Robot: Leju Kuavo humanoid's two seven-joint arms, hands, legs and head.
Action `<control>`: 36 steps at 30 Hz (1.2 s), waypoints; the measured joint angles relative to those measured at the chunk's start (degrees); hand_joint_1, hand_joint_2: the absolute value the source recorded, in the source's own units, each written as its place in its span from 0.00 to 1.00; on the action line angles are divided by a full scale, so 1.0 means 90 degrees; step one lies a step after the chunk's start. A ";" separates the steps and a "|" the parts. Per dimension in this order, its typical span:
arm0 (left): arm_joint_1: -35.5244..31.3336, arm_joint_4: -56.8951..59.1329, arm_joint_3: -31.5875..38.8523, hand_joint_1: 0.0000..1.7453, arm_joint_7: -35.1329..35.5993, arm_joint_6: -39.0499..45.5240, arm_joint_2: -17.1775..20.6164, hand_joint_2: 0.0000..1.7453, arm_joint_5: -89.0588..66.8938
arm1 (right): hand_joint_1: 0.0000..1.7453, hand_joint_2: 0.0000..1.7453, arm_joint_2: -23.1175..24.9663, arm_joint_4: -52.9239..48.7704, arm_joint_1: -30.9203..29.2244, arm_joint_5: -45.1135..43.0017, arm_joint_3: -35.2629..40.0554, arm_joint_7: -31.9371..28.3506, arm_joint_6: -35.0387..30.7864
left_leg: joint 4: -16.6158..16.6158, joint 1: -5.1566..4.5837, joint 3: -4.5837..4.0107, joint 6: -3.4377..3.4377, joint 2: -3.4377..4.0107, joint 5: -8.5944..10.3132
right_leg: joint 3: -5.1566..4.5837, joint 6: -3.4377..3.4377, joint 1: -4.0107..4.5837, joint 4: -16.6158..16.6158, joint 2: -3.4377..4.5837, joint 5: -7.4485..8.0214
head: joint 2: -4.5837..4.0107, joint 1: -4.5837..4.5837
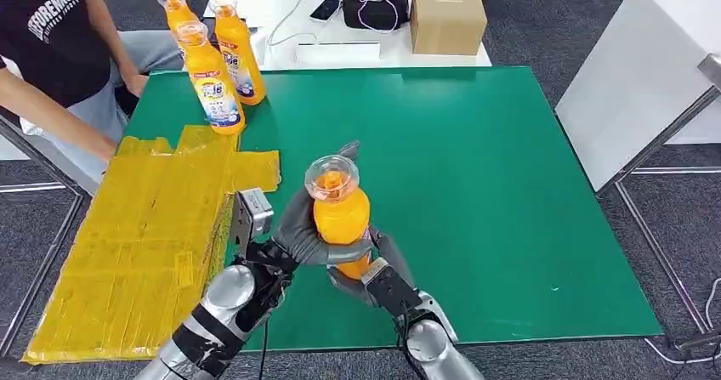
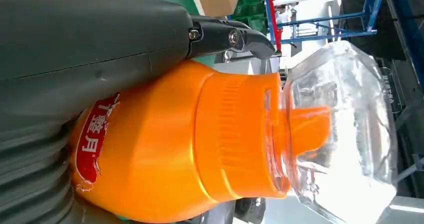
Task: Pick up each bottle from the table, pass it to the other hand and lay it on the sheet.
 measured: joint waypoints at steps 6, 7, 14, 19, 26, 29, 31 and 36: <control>-0.0020 0.0024 -0.0034 0.00 0.0000 0.0000 -0.0010 1.00 -0.0002 | 0.99 1.00 0.0000 0.0000 -0.0003 0.0002 0.0015 0.0010 0.0000 | 0.0000 -0.0001 -0.0001 0.0000 0.0000 0.0000 | 0.0000 0.0000 0.0000 0.0000 0.0000 0.0000 | 0.0000 0.0000; -0.0027 0.0029 -0.0036 0.00 0.0000 -0.0002 -0.0010 1.00 -0.0002 | 0.98 1.00 0.0000 0.0000 -0.0004 0.0002 0.0015 0.0012 0.0000 | 0.0000 -0.0001 -0.0001 0.0000 -0.0001 0.0000 | 0.0000 0.0000 0.0000 0.0000 0.0000 0.0000 | 0.0000 0.0000; -0.0058 0.0072 -0.0053 0.00 0.0007 -0.0005 -0.0010 1.00 0.0096 | 1.00 1.00 0.0000 -0.0002 -0.0023 -0.0022 0.0053 -0.0005 -0.0043 | 0.0000 0.0000 -0.0001 0.0000 0.0000 0.0000 | 0.0000 0.0000 0.0000 0.0001 0.0000 0.0000 | 0.0000 0.0000; -0.0117 0.0199 -0.0053 0.00 0.0002 -0.0019 -0.0010 1.00 0.0274 | 1.00 1.00 0.0002 -0.0107 -0.0035 -0.0075 0.0180 -0.0024 -0.0287 | 0.0000 0.0000 -0.0001 0.0000 0.0000 0.0000 | 0.0000 0.0000 0.0000 0.0001 0.0000 0.0000 | 0.0000 0.0000; -0.0164 0.0267 -0.0046 1.00 -0.0100 0.0122 -0.0010 1.00 0.0583 | 1.00 1.00 0.0002 -0.0163 -0.0049 -0.0070 0.0286 -0.0002 -0.0500 | 0.0000 -0.0001 -0.0002 0.0000 0.0000 0.0000 | 0.0001 0.0000 0.0000 0.0001 0.0000 0.0000 | 0.0000 0.0000; -0.0153 0.0267 -0.0022 1.00 -0.0112 0.0172 -0.0010 1.00 0.0661 | 1.00 1.00 0.0000 -0.0126 -0.0101 -0.0068 0.0345 -0.0002 -0.0588 | 0.0000 -0.0001 -0.0002 0.0000 -0.0002 0.0000 | 0.0001 0.0000 0.0000 0.0000 -0.0001 0.0000 | 0.0000 0.0000; -0.0150 0.0267 -0.0022 1.00 -0.0112 0.0199 -0.0010 1.00 0.0695 | 1.00 1.00 -0.0002 -0.0121 -0.0116 -0.0068 0.0357 -0.0019 -0.0619 | 0.0000 0.0000 -0.0002 0.0000 -0.0002 0.0000 | 0.0002 0.0000 0.0000 0.0001 -0.0001 0.0000 | 0.0000 0.0002; -0.0149 0.0267 -0.0019 1.00 -0.0112 0.0211 -0.0010 1.00 0.0726 | 1.00 1.00 -0.0010 -0.0121 -0.0119 -0.0056 0.0367 -0.0032 -0.0717 | 0.0000 -0.0001 -0.0002 0.0000 -0.0002 0.0000 | 0.0001 0.0000 0.0000 0.0001 -0.0001 0.0000 | 0.0000 0.0000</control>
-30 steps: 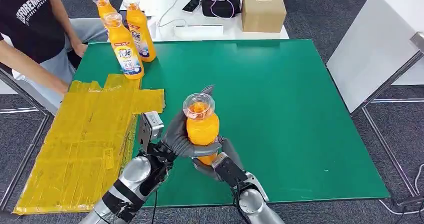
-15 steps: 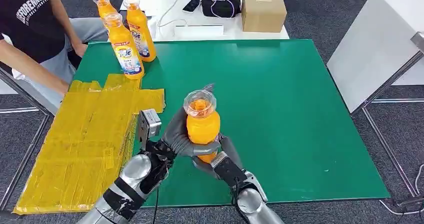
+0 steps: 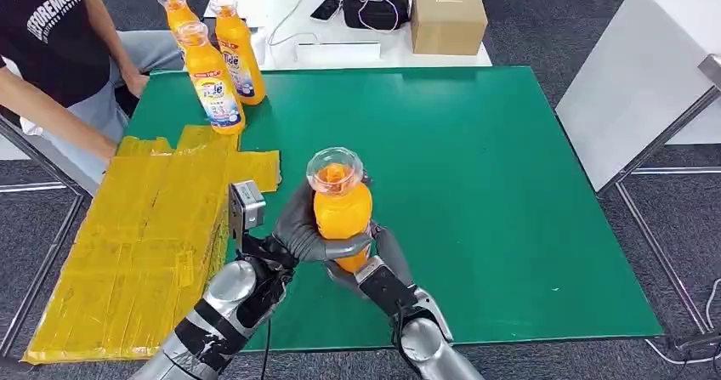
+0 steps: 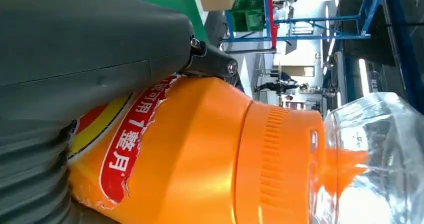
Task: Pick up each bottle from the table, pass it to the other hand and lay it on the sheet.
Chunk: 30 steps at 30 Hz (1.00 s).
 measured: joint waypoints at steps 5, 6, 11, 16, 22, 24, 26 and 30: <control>-0.0001 0.0000 0.0002 1.00 0.0000 0.0000 0.0000 1.00 0.0068 | 1.00 1.00 0.0000 -0.0002 -0.0002 0.0039 0.0012 -0.0007 -0.0058 | 0.0000 0.0000 0.0000 0.0000 0.0000 0.0000 | 0.0000 0.0000 0.0000 0.0000 0.0000 0.0000 | 0.0000 0.0000; -0.0001 0.0000 0.0005 1.00 0.0000 0.0000 0.0000 1.00 0.0075 | 0.99 1.00 -0.0002 -0.0002 -0.0001 0.0044 0.0019 -0.0007 -0.0092 | 0.0000 0.0000 -0.0001 0.0000 0.0000 0.0000 | 0.0000 0.0000 0.0000 0.0000 0.0000 0.0000 | 0.0000 0.0000; 0.0001 -0.0002 0.0017 1.00 -0.0024 0.0034 0.0000 1.00 0.0104 | 0.00 1.00 0.0000 -0.0002 0.0001 0.0037 0.0034 -0.0014 -0.0145 | 0.0000 0.0000 0.0000 0.0000 0.0000 0.0000 | 0.0000 0.0000 0.0000 0.0000 0.0000 0.0000 | 0.0000 0.0002; 0.0084 -0.0036 0.0148 1.00 -0.0119 0.0469 0.0080 1.00 -0.0312 | 0.00 0.00 -0.0024 -0.0372 0.0089 -0.0117 0.0070 -0.0153 -0.0248 | 0.0000 0.0000 0.0001 0.0000 0.0003 0.0000 | -0.0004 0.0000 0.0000 0.0000 0.0001 0.0000 | 0.0000 0.0000; 0.0201 -0.0318 0.0624 1.00 -0.0318 0.1925 0.0463 1.00 -0.2645 | 0.00 1.00 -0.0287 -0.1706 0.0567 -0.0497 -0.0144 -0.0073 -0.0318 | 0.0000 0.0002 -0.0003 -0.0001 0.0005 0.0000 | -0.0011 -0.0001 0.0001 0.0000 0.0003 -0.0001 | 0.0000 0.0005; 0.0217 -0.0422 0.0781 1.00 -0.0200 0.2630 0.0587 1.00 -0.3916 | 0.00 1.00 -0.0352 -0.2162 0.0784 -0.0740 -0.0306 -0.0104 -0.0303 | 0.0000 0.0002 -0.0006 -0.0001 0.0000 0.0000 | -0.0010 -0.0001 0.0001 0.0000 0.0000 -0.0001 | 0.0000 0.0002; 0.0224 -0.0495 0.0937 1.00 0.0025 0.3173 0.0680 1.00 -0.5066 | 0.00 1.00 -0.0400 -0.2566 0.0958 -0.0874 -0.0466 -0.0114 -0.0267 | 0.0000 0.0001 -0.0007 -0.0001 0.0003 -0.0001 | -0.0011 -0.0001 0.0000 0.0000 0.0002 -0.0001 | 0.0000 0.0000; 0.0252 -0.0529 0.1134 1.00 0.0610 0.3650 0.0913 1.00 -0.7450 | 0.00 1.00 -0.0459 -0.3170 0.1239 -0.0818 -0.0719 -0.0160 -0.0321 | 0.0000 0.0001 -0.0006 -0.0001 0.0004 0.0000 | -0.0011 -0.0001 0.0000 -0.0001 0.0002 -0.0001 | 0.0000 0.0000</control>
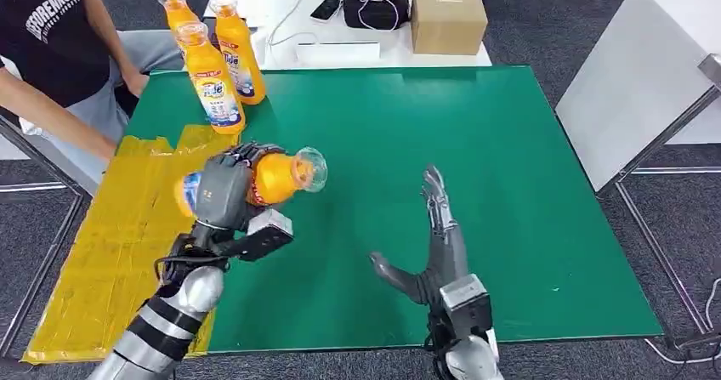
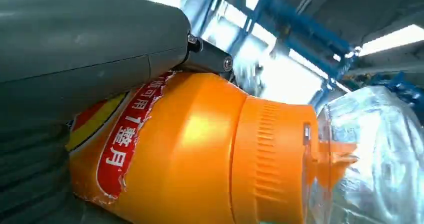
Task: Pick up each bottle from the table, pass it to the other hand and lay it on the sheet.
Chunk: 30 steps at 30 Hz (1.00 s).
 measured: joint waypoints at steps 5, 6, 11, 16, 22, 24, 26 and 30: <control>0.0041 0.0000 0.0138 1.00 0.0065 0.0019 0.0116 1.00 -0.0008 | 0.00 1.00 -0.0058 -0.0359 0.0139 0.0017 -0.0136 -0.0022 -0.0005 | 0.0000 0.0000 0.0001 0.0000 -0.0001 0.0001 | 0.0001 0.0000 0.0000 0.0000 0.0000 0.0000 | 0.0000 0.0002; 0.0044 0.0000 0.0143 1.00 0.0065 0.0022 0.0129 1.00 -0.0008 | 0.00 1.00 -0.0066 -0.0402 0.0153 0.0017 -0.0145 -0.0022 -0.0007 | 0.0000 0.0000 0.0001 0.0000 -0.0001 0.0001 | 0.0001 0.0000 0.0000 0.0000 0.0000 0.0000 | 0.0000 0.0002; 0.0053 0.0000 0.0165 1.00 0.0122 0.0022 0.0158 1.00 -0.0092 | 0.00 1.00 -0.0080 -0.0510 0.0185 0.0017 -0.0182 -0.0024 -0.0007 | 0.0000 0.0000 0.0000 0.0000 -0.0001 0.0001 | 0.0001 0.0000 0.0000 0.0000 0.0000 0.0000 | 0.0000 0.0000; 0.0050 0.0134 0.0204 1.00 0.1314 -0.0190 0.0578 1.00 -0.2949 | 0.00 1.00 -0.0158 -0.0742 0.0325 -0.0061 -0.0364 0.0000 -0.0037 | 0.0000 0.0000 0.0001 0.0000 0.0009 0.0000 | -0.0002 0.0000 0.0001 0.0001 0.0004 0.0000 | 0.0000 0.0000; -0.0206 0.1436 0.0357 1.00 0.1345 -0.0340 0.1066 1.00 -0.3947 | 0.00 1.00 -0.0284 -0.0935 0.0350 -0.0269 -0.0578 0.0124 0.0569 | -0.0001 0.0007 0.0002 -0.0006 0.0023 0.0005 | -0.0007 -0.0001 0.0006 0.0001 0.0012 0.0001 | 0.0000 0.0000; -0.0376 0.1980 0.0432 1.00 0.1267 -0.0357 0.1037 1.00 -0.3717 | 0.00 1.00 -0.0294 -0.0935 0.0291 -0.0031 -0.0544 0.0163 0.0597 | -0.0001 0.0008 0.0002 -0.0008 0.0021 0.0007 | -0.0007 -0.0002 0.0007 0.0002 0.0011 0.0001 | 0.0000 0.0000; -0.0547 0.2512 0.0478 1.00 0.1253 -0.0399 0.0947 1.00 -0.3578 | 0.00 1.00 -0.0296 -0.0932 0.0222 0.0158 -0.0442 0.0168 0.0612 | -0.0001 0.0007 0.0002 -0.0007 0.0022 0.0008 | -0.0004 -0.0002 0.0006 0.0002 0.0011 0.0002 | 0.0000 0.0000; -0.0858 0.3435 0.0522 1.00 0.1255 -0.0398 0.0721 1.00 -0.3481 | 0.00 1.00 -0.0301 -0.0879 0.0061 0.0321 -0.0255 0.0211 0.0651 | 0.0000 0.0002 0.0000 -0.0006 0.0021 0.0008 | -0.0003 0.0000 0.0001 0.0001 0.0011 0.0004 | 0.0000 0.0002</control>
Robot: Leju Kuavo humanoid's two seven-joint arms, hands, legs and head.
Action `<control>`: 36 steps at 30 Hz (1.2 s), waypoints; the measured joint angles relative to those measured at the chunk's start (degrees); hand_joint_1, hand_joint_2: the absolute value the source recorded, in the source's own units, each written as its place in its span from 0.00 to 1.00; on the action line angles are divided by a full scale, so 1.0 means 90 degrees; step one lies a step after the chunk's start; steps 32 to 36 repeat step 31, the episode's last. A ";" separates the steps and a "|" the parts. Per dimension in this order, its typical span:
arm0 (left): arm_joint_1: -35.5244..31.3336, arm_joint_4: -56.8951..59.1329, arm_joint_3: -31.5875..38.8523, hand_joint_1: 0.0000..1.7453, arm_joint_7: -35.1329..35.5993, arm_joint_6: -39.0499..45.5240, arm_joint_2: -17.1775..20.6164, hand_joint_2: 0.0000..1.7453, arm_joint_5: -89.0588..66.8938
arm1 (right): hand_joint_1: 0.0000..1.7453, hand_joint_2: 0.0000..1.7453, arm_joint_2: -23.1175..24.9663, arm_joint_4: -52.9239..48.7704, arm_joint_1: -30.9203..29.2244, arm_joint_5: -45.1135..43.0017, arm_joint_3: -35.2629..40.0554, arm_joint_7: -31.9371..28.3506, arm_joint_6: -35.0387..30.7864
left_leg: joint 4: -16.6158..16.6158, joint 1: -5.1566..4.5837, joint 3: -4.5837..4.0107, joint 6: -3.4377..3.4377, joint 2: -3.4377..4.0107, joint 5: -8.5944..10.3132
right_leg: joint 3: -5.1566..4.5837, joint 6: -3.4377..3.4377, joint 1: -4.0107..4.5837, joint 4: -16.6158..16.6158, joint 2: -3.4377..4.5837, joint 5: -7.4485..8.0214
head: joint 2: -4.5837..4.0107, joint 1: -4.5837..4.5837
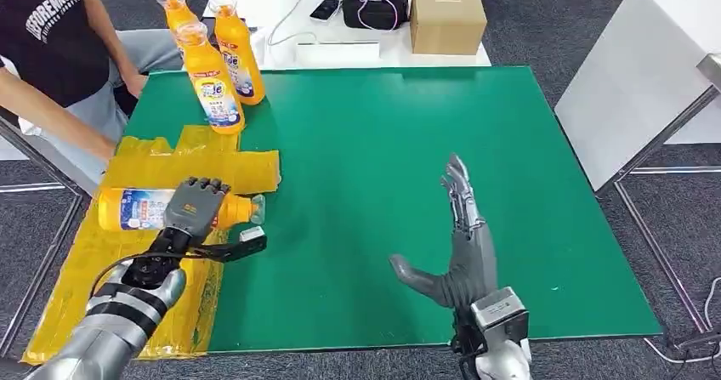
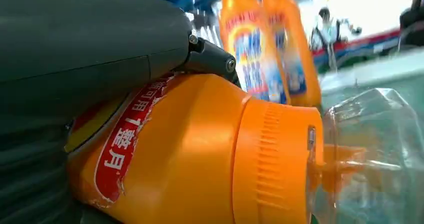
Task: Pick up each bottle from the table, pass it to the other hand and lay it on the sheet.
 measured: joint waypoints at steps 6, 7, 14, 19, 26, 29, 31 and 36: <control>-0.0279 0.0973 0.0146 1.00 -0.0039 0.0272 -0.0320 1.00 0.0328 | 0.00 1.00 -0.0010 0.0129 -0.0119 0.0022 0.0155 0.0058 0.0015 | 0.0000 -0.0001 -0.0001 0.0000 -0.0001 -0.0001 | -0.0001 0.0000 0.0000 -0.0001 0.0000 0.0000 | 0.0000 -0.0002; -0.0314 0.1051 0.0165 1.00 -0.0051 0.0311 -0.0352 1.00 0.0384 | 0.00 1.00 -0.0010 0.0146 -0.0132 0.0022 0.0163 0.0068 0.0017 | 0.0000 0.0000 -0.0001 0.0000 -0.0006 -0.0001 | -0.0001 0.0000 0.0001 0.0000 -0.0002 0.0000 | 0.0000 0.0000; -0.0354 0.1332 0.0743 0.00 -0.0821 0.0398 -0.0643 1.00 0.1752 | 0.00 1.00 -0.0010 0.0267 -0.0142 0.0036 0.0218 0.0114 0.0022 | 0.0000 0.0005 0.0000 0.0000 -0.0007 0.0000 | 0.0000 0.0000 0.0005 0.0001 -0.0001 0.0000 | 0.0000 0.0000; -0.0360 0.1337 0.0947 0.00 -0.0923 0.0364 -0.0777 1.00 0.1872 | 0.00 1.00 -0.0010 0.0337 -0.0142 0.0039 0.0262 0.0124 0.0017 | 0.0000 0.0003 -0.0001 0.0000 -0.0006 0.0000 | 0.0000 0.0000 0.0004 0.0000 -0.0001 0.0000 | 0.0000 0.0000; -0.0381 0.1354 0.1061 0.00 -0.0933 0.0335 -0.0857 1.00 0.1928 | 0.00 1.00 -0.0010 0.0388 -0.0146 0.0037 0.0286 0.0124 0.0017 | 0.0000 0.0003 -0.0001 0.0000 -0.0006 0.0000 | -0.0001 0.0000 0.0004 0.0000 -0.0001 0.0000 | 0.0000 0.0000; -0.0388 0.1361 0.1090 0.00 -0.0947 0.0340 -0.0867 1.00 0.1989 | 0.00 1.00 -0.0012 0.0396 -0.0150 0.0039 0.0289 0.0124 0.0010 | 0.0000 0.0004 -0.0001 0.0000 -0.0006 0.0000 | 0.0000 0.0000 0.0005 0.0000 -0.0001 0.0000 | 0.0000 -0.0002; -0.0380 0.1359 0.1095 0.00 -0.0993 0.0376 -0.0867 1.00 0.2056 | 0.00 1.00 -0.0012 0.0406 -0.0151 0.0044 0.0291 0.0129 0.0007 | 0.0000 0.0004 -0.0001 0.0000 -0.0006 0.0000 | 0.0000 0.0000 0.0005 0.0001 -0.0001 0.0000 | 0.0000 0.0000; -0.0380 0.1359 0.1095 0.00 -0.0993 0.0376 -0.0867 1.00 0.2056 | 0.00 1.00 -0.0012 0.0406 -0.0151 0.0044 0.0291 0.0129 0.0007 | 0.0000 0.0004 -0.0001 0.0000 -0.0006 0.0000 | 0.0000 0.0000 0.0005 0.0001 -0.0001 0.0000 | 0.0000 0.0000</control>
